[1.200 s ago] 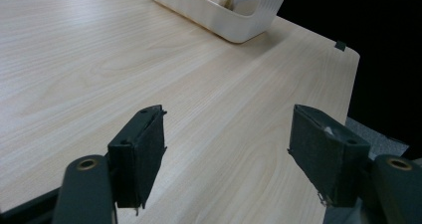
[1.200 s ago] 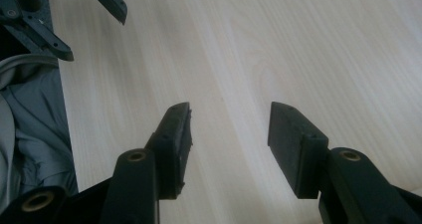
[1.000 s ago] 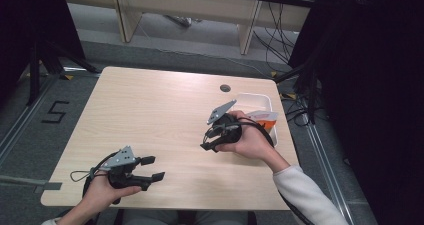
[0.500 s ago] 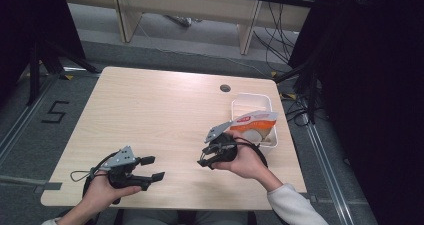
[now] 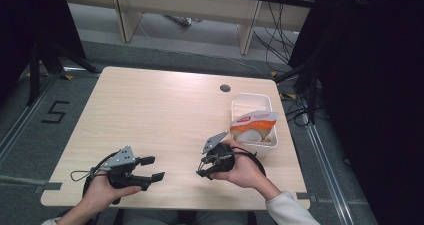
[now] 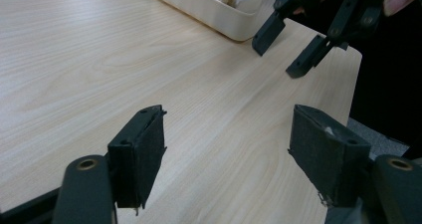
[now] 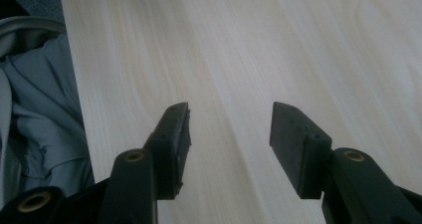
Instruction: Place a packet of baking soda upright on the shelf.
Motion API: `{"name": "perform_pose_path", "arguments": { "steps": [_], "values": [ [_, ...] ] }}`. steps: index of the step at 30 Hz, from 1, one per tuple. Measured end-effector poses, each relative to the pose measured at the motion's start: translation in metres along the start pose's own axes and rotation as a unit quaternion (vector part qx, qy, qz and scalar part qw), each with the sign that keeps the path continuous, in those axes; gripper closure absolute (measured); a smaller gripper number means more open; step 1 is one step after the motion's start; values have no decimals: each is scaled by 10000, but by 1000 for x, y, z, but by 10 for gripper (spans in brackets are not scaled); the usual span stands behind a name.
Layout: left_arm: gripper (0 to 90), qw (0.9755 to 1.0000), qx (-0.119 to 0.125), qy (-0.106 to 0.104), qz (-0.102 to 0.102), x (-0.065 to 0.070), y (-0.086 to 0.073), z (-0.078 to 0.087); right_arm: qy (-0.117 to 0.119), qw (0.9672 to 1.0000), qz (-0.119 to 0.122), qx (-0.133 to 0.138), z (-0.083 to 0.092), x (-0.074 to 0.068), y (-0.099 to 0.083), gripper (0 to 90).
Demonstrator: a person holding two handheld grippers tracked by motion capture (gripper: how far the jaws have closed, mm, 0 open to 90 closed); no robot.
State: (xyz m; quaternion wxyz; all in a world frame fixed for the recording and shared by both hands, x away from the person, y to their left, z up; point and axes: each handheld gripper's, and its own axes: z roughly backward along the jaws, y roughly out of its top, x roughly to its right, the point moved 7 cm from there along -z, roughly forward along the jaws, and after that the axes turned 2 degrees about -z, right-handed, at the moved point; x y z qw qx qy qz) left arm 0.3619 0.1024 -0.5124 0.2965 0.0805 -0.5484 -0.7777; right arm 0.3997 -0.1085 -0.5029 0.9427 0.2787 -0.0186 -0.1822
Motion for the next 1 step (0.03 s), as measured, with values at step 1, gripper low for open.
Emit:
{"name": "perform_pose_path", "arguments": {
  "steps": [1],
  "values": [
    [293, 10000, 1, -7, -3, 0, 0, 0, -22, 10000, 25, 32, 4, 1, 1, 506]
  ]
}}
